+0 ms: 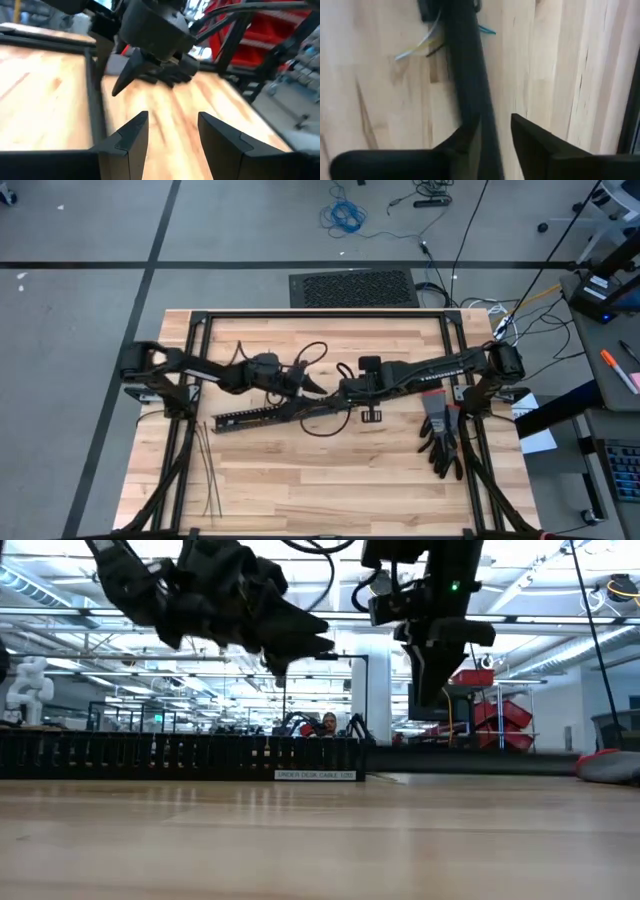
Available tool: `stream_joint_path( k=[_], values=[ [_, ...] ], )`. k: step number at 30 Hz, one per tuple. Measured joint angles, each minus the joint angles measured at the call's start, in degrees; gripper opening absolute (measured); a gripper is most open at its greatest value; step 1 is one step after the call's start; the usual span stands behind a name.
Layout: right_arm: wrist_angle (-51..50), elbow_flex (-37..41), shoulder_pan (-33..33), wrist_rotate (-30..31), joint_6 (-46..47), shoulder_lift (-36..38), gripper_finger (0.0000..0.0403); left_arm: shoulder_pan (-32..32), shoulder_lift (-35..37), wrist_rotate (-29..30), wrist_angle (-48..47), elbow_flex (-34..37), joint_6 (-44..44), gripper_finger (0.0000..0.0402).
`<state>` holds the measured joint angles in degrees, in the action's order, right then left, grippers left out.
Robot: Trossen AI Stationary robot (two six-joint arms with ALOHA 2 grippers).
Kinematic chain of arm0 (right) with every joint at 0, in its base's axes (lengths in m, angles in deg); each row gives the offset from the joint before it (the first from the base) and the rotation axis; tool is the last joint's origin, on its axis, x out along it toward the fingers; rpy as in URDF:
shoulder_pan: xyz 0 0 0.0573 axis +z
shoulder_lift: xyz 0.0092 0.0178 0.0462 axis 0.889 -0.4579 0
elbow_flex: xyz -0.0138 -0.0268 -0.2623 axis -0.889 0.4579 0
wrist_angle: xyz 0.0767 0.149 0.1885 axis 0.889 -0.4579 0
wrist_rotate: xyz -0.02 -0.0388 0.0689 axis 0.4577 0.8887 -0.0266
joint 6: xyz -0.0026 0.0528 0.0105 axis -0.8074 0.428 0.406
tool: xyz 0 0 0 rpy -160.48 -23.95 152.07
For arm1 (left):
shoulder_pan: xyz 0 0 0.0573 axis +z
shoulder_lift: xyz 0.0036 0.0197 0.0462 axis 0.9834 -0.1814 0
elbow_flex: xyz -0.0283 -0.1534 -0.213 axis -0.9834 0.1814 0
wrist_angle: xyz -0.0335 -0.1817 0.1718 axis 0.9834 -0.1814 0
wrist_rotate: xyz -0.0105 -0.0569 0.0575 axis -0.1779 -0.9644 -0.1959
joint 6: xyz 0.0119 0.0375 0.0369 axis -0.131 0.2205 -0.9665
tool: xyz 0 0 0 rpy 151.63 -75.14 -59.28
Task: Ziptie cables
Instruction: Close the black cable duct
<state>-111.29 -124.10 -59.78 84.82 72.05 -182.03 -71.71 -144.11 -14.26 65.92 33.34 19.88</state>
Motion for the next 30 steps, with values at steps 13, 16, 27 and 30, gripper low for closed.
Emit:
stream_joint_path(
  k=[13,16,27,30],
  values=[
    [1.86,7.16,-3.54,4.41,1.12,0.00,0.0043,-5.18,12.27,14.79,-16.31,0.00,-4.34,0.0168],
    [2.65,7.30,-3.64,2.48,-0.51,0.00,0.0050,-5.93,11.55,18.09,-17.99,0.00,-4.34,0.0168],
    [9.27,7.38,-8.92,-12.98,-13.58,0.00,0.0188,-7.77,5.74,21.19,-19.40,0.07,-4.06,0.0168],
    [11.24,7.38,-11.51,-13.62,-15.21,-0.25,0.0223,-7.83,4.49,21.31,-19.13,0.07,-3.94,0.0168]
  ],
)
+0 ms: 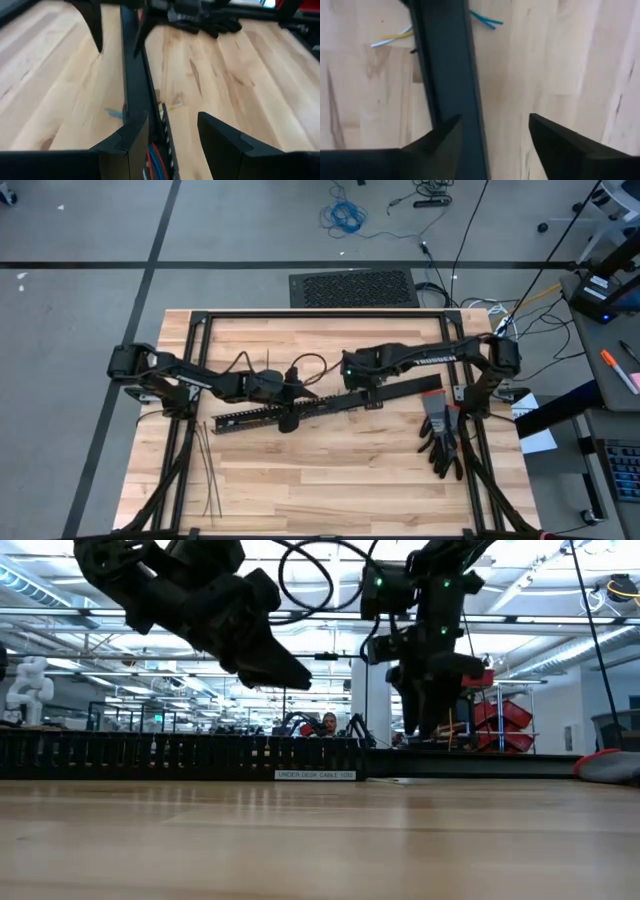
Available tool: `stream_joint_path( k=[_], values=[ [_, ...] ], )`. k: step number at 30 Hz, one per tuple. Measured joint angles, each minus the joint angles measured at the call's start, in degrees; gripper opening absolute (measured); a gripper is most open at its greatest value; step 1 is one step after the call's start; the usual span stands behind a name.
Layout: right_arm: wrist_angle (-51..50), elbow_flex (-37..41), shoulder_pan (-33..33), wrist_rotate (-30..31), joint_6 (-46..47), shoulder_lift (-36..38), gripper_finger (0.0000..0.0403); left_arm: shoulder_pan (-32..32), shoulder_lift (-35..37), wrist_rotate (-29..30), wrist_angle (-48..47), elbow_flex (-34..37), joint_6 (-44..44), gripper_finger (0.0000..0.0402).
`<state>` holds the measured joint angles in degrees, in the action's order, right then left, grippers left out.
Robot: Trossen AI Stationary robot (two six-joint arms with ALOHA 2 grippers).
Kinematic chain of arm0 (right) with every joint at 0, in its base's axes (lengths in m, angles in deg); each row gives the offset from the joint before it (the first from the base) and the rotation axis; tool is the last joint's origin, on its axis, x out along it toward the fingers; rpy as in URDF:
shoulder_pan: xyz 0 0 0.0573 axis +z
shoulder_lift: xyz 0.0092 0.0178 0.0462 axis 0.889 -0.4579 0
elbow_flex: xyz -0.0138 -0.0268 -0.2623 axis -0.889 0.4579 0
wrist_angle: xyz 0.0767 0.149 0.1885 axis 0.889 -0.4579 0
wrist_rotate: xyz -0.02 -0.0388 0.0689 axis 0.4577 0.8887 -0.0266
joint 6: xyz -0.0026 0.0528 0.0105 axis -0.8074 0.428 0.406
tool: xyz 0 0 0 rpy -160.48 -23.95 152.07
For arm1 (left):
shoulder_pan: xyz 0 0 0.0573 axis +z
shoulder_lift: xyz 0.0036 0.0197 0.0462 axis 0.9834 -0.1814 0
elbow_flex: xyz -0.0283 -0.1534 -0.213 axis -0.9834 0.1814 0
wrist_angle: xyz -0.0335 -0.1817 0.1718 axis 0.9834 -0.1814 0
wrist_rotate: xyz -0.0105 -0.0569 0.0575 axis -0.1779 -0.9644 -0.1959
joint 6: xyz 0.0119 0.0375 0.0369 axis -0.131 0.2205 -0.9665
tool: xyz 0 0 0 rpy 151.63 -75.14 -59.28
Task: Ziptie cables
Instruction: Close the black cable duct
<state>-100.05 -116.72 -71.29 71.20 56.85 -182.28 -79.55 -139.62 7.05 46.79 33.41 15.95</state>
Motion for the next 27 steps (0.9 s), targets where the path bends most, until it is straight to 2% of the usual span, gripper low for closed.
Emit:
stream_joint_path(
  k=[4,11,15,20,21,27],
  values=[
    [-0.06,0.05,-2.79,-6.33,-1.08,-2.34,0.0239,0.01,-0.48,0.21,0.07,0.00,0.06,0.0168],
    [-0.18,0.01,-3.56,-8.89,-3.24,-8.56,0.0212,-0.04,-0.52,1.70,-0.31,0.00,0.34,0.0168],
    [-1.20,-0.21,-3.50,-9.47,-3.48,-10.15,0.0156,-0.04,-0.52,1.81,-0.36,0.00,1.16,0.0168],
    [-2.40,-0.17,-3.92,-11.55,-4.02,-8.72,0.0031,-0.04,-0.52,3.66,-0.58,0.00,1.21,0.0168],
    [-2.61,-0.12,-4.06,-11.91,-4.01,-8.09,0.0018,-0.04,-0.52,3.81,-0.58,0.00,1.25,0.0168],
    [-3.67,0.28,-3.44,-10.91,-1.57,-3.72,0.0005,-0.04,-0.52,5.13,-1.98,0.00,1.35,0.0168]
  ],
)
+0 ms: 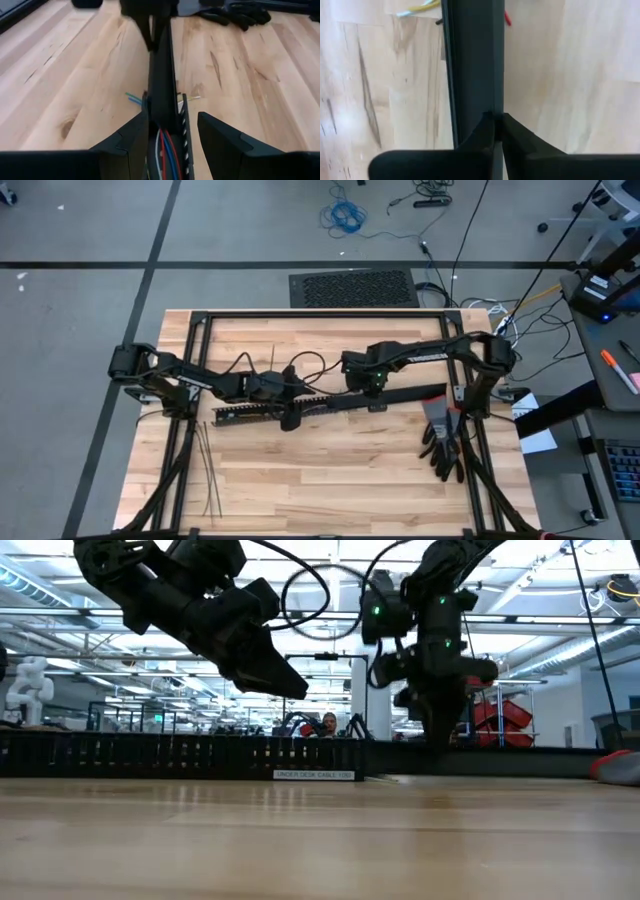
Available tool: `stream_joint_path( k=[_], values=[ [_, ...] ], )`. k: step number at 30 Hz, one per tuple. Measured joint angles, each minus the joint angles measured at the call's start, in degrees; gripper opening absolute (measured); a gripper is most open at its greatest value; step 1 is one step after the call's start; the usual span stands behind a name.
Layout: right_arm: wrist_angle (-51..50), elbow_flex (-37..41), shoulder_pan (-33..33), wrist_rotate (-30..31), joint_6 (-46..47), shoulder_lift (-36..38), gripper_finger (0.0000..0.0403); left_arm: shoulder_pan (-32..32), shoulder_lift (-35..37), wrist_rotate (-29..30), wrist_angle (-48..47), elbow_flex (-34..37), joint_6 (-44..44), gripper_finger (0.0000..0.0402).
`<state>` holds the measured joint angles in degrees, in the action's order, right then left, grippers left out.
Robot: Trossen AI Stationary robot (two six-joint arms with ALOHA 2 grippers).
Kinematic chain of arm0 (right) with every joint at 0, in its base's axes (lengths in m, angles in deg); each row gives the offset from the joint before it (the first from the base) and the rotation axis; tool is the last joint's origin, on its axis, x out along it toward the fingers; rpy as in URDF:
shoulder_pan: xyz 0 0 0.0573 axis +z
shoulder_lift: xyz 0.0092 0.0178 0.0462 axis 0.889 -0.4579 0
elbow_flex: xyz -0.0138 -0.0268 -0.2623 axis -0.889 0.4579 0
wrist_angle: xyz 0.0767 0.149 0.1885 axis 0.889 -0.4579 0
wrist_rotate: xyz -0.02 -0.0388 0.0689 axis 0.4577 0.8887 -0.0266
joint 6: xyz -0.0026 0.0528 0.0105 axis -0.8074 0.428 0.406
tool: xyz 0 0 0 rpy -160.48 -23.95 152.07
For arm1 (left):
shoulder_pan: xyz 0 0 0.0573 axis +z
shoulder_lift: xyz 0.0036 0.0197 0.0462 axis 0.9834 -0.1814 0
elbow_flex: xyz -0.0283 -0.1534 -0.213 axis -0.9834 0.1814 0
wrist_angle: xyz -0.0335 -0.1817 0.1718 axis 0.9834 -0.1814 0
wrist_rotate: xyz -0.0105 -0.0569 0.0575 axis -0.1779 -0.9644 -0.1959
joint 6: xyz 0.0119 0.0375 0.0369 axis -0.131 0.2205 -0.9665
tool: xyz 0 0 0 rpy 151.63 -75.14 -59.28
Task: Ziptie cables
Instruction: Close the black cable duct
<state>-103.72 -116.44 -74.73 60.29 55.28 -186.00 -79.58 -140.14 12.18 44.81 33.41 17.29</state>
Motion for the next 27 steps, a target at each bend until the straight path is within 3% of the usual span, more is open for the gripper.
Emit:
stream_joint_path(
  k=[8,11,13,17,20,24,27],
  values=[
    [-2.37,-0.04,4.16,5.87,4.35,9.44,0.0002,0.07,-0.04,4.11,-2.29,-0.02,0.03,0.0168],
    [-2.82,-0.06,6.64,12.03,6.37,12.70,0.0002,0.04,-0.04,4.11,-1.01,-0.02,1.38,0.0168],
    [-2.80,-0.06,9.02,20.17,8.07,13.99,0.0002,0.00,-0.04,4.11,2.13,-0.02,3.38,0.0168],
    [-2.58,-0.09,16.15,44.06,11.80,14.08,0.0002,0.04,-1.32,4.07,10.52,-0.09,8.05,0.0168],
    [-0.43,0.01,21.67,58.34,15.77,12.48,0.0002,0.34,-2.79,4.21,14.69,-0.09,10.38,0.0168],
    [0.49,1.89,27.55,72.02,21.72,10.06,0.0001,2.13,-5.15,5.96,16.02,0.19,12.21,0.0168],
    [-0.21,5.09,30.09,79.23,27.63,8.40,0.0001,3.80,-6.32,4.93,22.55,2.52,13.36,0.0168]
  ],
)
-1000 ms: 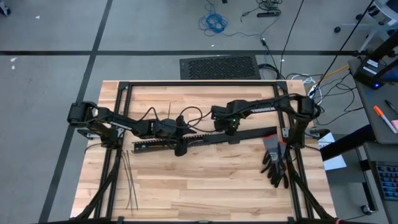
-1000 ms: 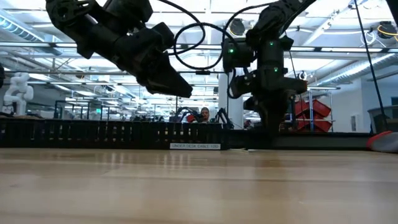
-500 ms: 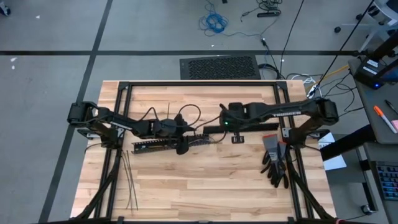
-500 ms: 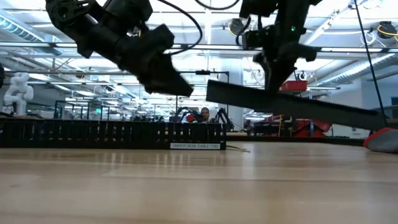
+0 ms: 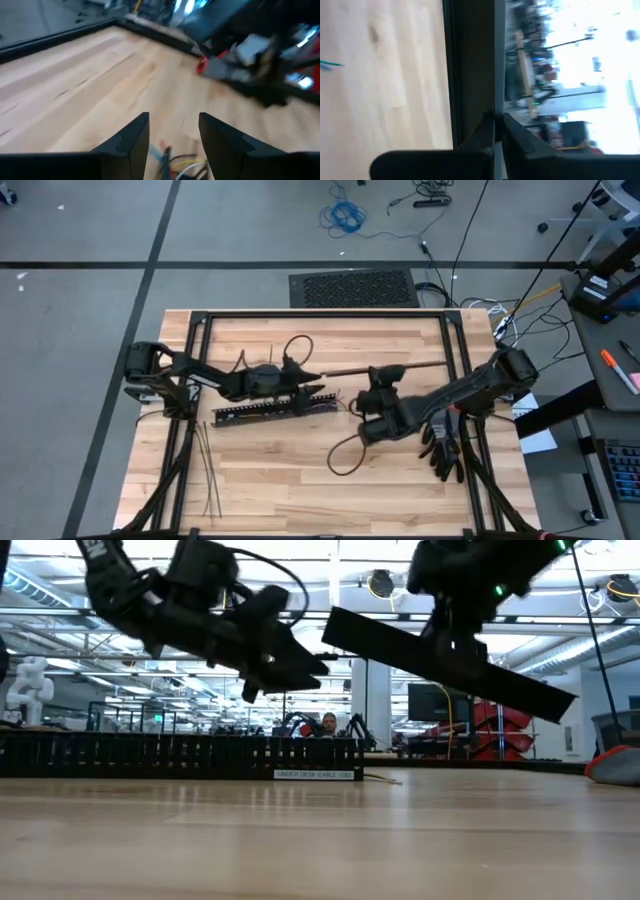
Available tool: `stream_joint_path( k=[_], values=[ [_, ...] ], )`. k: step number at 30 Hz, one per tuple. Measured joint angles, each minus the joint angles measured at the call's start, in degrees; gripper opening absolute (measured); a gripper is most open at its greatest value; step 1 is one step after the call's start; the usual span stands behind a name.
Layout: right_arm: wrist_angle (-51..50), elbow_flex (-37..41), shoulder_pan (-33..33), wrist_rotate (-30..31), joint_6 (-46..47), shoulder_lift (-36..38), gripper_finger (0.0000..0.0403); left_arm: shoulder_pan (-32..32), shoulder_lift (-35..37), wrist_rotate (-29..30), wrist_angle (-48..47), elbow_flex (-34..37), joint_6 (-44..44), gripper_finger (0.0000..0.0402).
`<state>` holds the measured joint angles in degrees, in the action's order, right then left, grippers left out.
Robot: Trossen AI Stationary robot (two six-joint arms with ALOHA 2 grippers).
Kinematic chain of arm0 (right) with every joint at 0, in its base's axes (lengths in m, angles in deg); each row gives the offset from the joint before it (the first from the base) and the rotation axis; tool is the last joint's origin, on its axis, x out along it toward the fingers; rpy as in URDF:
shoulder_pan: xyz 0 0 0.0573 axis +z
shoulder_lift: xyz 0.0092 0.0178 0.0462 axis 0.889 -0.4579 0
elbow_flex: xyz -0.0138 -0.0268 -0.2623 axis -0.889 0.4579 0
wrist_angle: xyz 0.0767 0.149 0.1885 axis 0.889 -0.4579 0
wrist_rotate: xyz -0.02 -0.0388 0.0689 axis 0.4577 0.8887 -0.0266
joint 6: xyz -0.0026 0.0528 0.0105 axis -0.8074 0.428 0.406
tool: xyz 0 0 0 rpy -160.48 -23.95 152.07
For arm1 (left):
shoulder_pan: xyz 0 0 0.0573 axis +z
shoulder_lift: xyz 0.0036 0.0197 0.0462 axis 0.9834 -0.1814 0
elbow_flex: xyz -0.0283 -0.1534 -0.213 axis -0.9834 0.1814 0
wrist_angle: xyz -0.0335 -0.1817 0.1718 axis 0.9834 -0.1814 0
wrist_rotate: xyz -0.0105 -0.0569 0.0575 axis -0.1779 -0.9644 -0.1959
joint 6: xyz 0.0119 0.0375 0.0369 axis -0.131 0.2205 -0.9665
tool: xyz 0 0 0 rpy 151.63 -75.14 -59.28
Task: Ziptie cables
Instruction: Close the black cable duct
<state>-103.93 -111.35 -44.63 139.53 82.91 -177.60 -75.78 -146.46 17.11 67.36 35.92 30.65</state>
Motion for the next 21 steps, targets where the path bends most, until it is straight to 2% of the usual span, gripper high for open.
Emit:
stream_joint_path(
  k=[6,9,12,16,21],
  values=[
    [1.11,8.92,1.06,13.69,12.84,-2.27,0.0001,4.44,0.00,-10.66,22.33,9.24,6.09,0.0169],
    [7.30,12.22,0.81,16.39,15.77,-2.40,0.0001,5.42,-0.36,-11.69,29.70,12.09,7.65,0.0169],
    [18.31,14.52,-0.29,16.49,10.72,-2.40,0.0001,4.91,-2.43,-11.56,30.84,12.20,6.54,0.0170],
    [34.17,16.49,-1.75,16.63,-2.62,-3.80,0.0001,3.00,-7.82,-11.98,35.97,8.47,5.64,0.0170],
    [42.13,16.46,-2.60,16.53,-12.91,-7.88,0.0001,2.95,-13.61,-15.06,40.55,4.13,4.61,0.0170]
  ],
)
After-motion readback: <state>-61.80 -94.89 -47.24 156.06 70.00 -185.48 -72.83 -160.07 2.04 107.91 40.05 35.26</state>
